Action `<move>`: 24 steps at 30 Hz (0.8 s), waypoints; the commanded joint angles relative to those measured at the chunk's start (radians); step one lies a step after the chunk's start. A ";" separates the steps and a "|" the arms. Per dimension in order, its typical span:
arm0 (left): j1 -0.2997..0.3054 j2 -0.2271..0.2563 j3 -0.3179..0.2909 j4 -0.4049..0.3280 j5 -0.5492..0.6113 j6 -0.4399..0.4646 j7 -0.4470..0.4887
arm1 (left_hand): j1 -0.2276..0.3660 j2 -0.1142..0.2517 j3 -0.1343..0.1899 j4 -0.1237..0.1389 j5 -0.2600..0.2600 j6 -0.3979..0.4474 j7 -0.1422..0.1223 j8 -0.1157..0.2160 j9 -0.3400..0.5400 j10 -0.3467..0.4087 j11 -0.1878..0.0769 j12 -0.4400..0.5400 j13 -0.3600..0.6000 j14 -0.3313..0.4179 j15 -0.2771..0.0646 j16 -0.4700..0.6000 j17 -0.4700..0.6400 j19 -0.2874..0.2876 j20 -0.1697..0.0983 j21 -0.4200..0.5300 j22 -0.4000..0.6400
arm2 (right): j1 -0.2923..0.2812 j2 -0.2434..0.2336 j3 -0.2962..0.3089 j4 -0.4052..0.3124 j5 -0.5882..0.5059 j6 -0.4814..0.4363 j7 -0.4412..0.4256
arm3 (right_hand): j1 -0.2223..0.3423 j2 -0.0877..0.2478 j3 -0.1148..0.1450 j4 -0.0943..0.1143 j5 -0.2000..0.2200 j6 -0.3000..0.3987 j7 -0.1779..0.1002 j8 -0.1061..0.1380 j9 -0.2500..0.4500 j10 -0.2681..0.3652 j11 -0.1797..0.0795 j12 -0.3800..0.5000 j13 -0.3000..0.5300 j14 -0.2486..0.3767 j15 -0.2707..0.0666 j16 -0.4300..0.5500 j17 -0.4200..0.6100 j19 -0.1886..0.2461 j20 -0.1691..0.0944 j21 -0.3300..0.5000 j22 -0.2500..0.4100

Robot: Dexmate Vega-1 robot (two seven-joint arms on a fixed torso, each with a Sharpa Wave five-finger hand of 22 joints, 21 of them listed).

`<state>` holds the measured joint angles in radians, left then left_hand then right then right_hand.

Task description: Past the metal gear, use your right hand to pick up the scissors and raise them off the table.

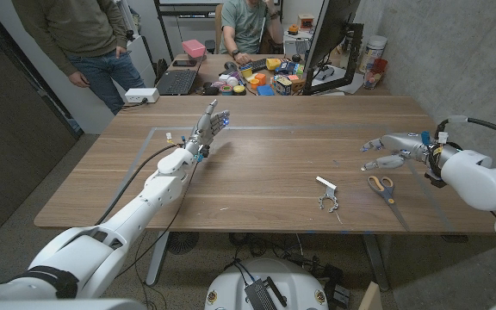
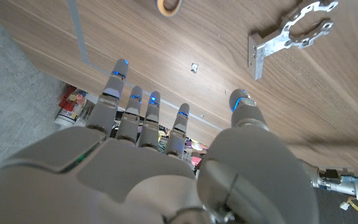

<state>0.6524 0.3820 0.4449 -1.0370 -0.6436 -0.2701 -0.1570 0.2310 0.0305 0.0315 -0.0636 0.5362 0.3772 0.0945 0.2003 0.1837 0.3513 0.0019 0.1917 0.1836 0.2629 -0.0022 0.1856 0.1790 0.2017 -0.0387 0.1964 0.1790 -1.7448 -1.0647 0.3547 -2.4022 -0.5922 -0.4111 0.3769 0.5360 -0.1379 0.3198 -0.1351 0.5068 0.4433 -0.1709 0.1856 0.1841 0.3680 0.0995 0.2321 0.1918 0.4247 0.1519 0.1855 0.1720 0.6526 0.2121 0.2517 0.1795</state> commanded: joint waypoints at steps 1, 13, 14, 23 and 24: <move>-0.003 -0.003 0.003 0.005 0.000 0.004 -0.006 | 0.004 0.003 -0.006 -0.002 0.003 0.007 0.002 0.003 0.004 0.001 -0.003 0.005 0.004 0.003 0.006 0.004 0.003 -0.008 0.002 0.001 0.003 | 0.074 -0.001 -0.055 -0.041 -0.123 -0.109 0.261 | -0.010 -0.010 -0.011 0.001 0.012 0.007 0.004 0.010 0.003 0.001 0.012 -0.005 0.004 0.030 -0.005 0.010 0.003 0.077 -0.001 0.020 0.004; 0.005 0.010 0.003 -0.016 0.007 0.018 0.013 | 0.004 0.005 -0.008 -0.002 0.003 0.011 0.010 0.003 0.004 0.001 0.005 0.006 0.004 0.004 0.008 0.005 0.003 -0.006 -0.012 0.003 0.003 | 0.144 -0.043 -0.125 0.005 -0.090 -0.134 0.312 | -0.010 -0.022 -0.025 -0.004 0.024 -0.020 -0.005 0.001 0.003 0.058 0.033 0.014 0.003 0.061 0.000 0.008 0.004 0.142 0.006 0.025 -0.001; 0.005 0.011 0.003 -0.018 0.008 0.019 0.015 | 0.004 0.005 -0.008 -0.002 0.003 0.012 0.010 0.004 0.004 0.001 0.004 0.006 0.004 0.004 0.008 0.005 0.003 -0.006 -0.013 0.003 0.003 | 0.147 -0.049 -0.128 0.010 -0.086 -0.134 0.314 | -0.010 -0.022 -0.026 -0.004 0.025 -0.023 -0.006 0.000 0.003 0.057 0.034 0.013 0.003 0.059 0.001 0.006 0.004 0.140 0.006 0.023 -0.002; 0.001 0.014 0.008 -0.028 0.016 0.032 0.025 | 0.004 0.005 -0.009 -0.002 0.003 0.013 0.010 0.003 0.004 0.000 0.005 0.006 0.004 0.003 0.007 0.005 0.003 -0.007 -0.010 0.003 0.003 | 0.162 -0.079 -0.150 0.055 -0.055 -0.158 0.298 | -0.011 -0.031 -0.040 -0.007 0.039 0.002 -0.009 0.014 0.005 0.049 0.030 0.009 0.005 0.051 -0.007 -0.001 0.005 0.120 0.007 0.000 -0.004; 0.001 0.012 0.009 -0.027 0.015 0.032 0.025 | 0.004 0.006 -0.009 -0.002 0.003 0.013 0.010 0.003 0.004 0.000 0.005 0.005 0.004 0.003 0.007 0.005 0.003 -0.007 -0.010 0.003 0.003 | 0.165 -0.080 -0.154 0.060 -0.050 -0.159 0.290 | -0.011 -0.031 -0.043 -0.006 0.043 0.008 -0.005 0.016 0.006 0.041 0.015 0.006 0.006 0.050 -0.010 -0.002 0.005 0.117 0.007 -0.005 -0.004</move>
<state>0.6540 0.3909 0.4489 -1.0526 -0.6352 -0.2527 -0.1442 0.2310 0.0305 0.0313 -0.0638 0.5362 0.3844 0.1016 0.2002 0.1836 0.3514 0.0019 0.1917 0.1836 0.2657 0.0007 0.1854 0.1789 0.1959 -0.0333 0.1964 0.1789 -1.6072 -1.1140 0.2353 -2.3874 -0.6693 -0.5435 0.6694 0.5216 -0.1605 0.2859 -0.1401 0.5403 0.4288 -0.1819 0.1918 0.1840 0.4148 0.1323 0.2425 0.1932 0.4809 0.1481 0.1872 0.1748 0.7776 0.2216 0.2549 0.1767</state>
